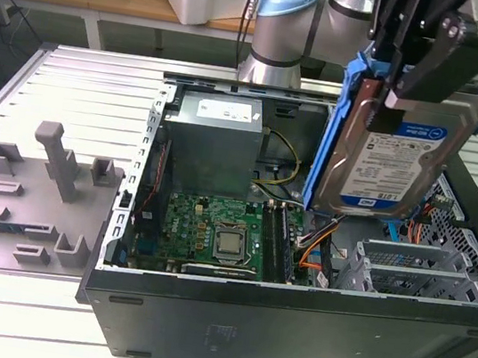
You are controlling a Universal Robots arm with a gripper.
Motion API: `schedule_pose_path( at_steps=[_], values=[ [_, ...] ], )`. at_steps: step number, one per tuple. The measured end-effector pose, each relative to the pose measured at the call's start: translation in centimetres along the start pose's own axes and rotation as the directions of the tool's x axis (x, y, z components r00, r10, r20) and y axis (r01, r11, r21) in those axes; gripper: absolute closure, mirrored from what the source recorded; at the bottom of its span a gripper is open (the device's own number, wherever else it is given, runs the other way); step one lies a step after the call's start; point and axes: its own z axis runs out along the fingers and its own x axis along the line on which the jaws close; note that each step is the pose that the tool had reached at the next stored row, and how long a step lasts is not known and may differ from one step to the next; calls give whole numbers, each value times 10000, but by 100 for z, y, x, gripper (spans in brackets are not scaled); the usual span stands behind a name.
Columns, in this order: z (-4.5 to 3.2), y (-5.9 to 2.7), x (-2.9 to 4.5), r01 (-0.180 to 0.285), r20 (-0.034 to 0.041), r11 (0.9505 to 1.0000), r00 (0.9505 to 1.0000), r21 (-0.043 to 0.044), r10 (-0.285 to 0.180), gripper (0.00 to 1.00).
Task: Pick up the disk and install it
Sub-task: 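Insert the disk into the insertion slot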
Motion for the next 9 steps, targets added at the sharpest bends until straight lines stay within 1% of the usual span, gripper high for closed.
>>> schedule_pose_path(
  at_steps=[3, 6, 7, 9],
  values=[
    [1, -76, 40, 0, 0, 10000, 10000, -1, 0, 63],
    [1, -119, 57, -12, 1, 10000, 10000, 0, 12, 63],
    [1, -152, 67, -25, 1, 10000, 10000, -1, 25, 63],
    [1, -183, 74, -38, 2, 10000, 10000, -1, 38, 63]
  ],
)
